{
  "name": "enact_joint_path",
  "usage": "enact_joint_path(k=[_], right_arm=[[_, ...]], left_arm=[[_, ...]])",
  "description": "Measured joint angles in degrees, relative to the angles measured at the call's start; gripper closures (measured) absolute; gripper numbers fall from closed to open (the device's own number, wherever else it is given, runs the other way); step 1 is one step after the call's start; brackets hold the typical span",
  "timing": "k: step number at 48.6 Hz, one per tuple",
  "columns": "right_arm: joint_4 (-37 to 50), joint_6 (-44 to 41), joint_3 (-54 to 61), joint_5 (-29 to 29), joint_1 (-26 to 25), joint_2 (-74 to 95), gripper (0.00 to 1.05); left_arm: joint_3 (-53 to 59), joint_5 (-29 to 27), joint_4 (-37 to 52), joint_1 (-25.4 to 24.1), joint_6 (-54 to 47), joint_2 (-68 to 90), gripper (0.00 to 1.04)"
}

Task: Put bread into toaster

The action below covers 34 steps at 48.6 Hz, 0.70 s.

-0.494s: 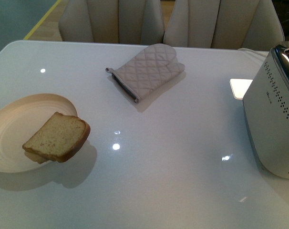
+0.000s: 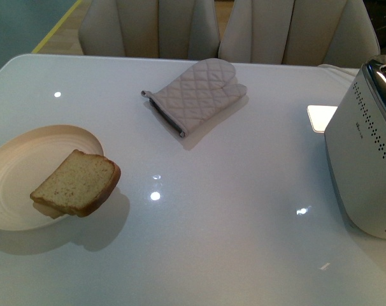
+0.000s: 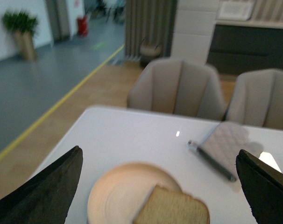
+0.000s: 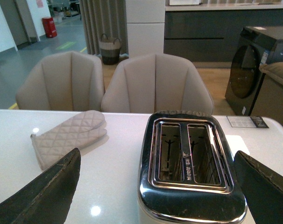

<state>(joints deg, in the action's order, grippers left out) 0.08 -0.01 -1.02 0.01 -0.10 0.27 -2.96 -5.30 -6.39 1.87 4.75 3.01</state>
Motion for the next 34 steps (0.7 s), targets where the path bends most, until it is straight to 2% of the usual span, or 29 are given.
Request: enact_joint_path(k=[1,3,8,14,19,25,34], right_arm=[[0.0,0.0,0.0,0.1,0.0,0.0,0.09],[0.0,0.0,0.0,0.0,0.0,0.0,0.09],[0.0,0.0,0.0,0.0,0.0,0.0,0.09],[0.0,0.0,0.0,0.0,0.0,0.0,0.09],[0.0,0.0,0.0,0.0,0.0,0.0,0.09],[0.0,0.0,0.0,0.0,0.0,0.0,0.09],[0.0,0.0,0.0,0.0,0.0,0.0,0.09]], left_arm=[[-2.3,-3.7,-4.9,1.1,2.9,3.6,0.07],[-4.4,-5.0,-8.4,1.4,7.2,7.5,0.07],[-7.8,-1.5,-7.0,-0.2,15.8,17.4,0.07],[-11.2,4.7,3.2,-5.3,19.5,30.2,0.07],[-15.6,13.0,20.7,-12.0,22.8,52.6,0.07],[-22.1,15.5,37.1,-15.8,27.7,80.3,0.07],[-28.2,17.3,44.5,-18.3,31.5,101.7,0.07]])
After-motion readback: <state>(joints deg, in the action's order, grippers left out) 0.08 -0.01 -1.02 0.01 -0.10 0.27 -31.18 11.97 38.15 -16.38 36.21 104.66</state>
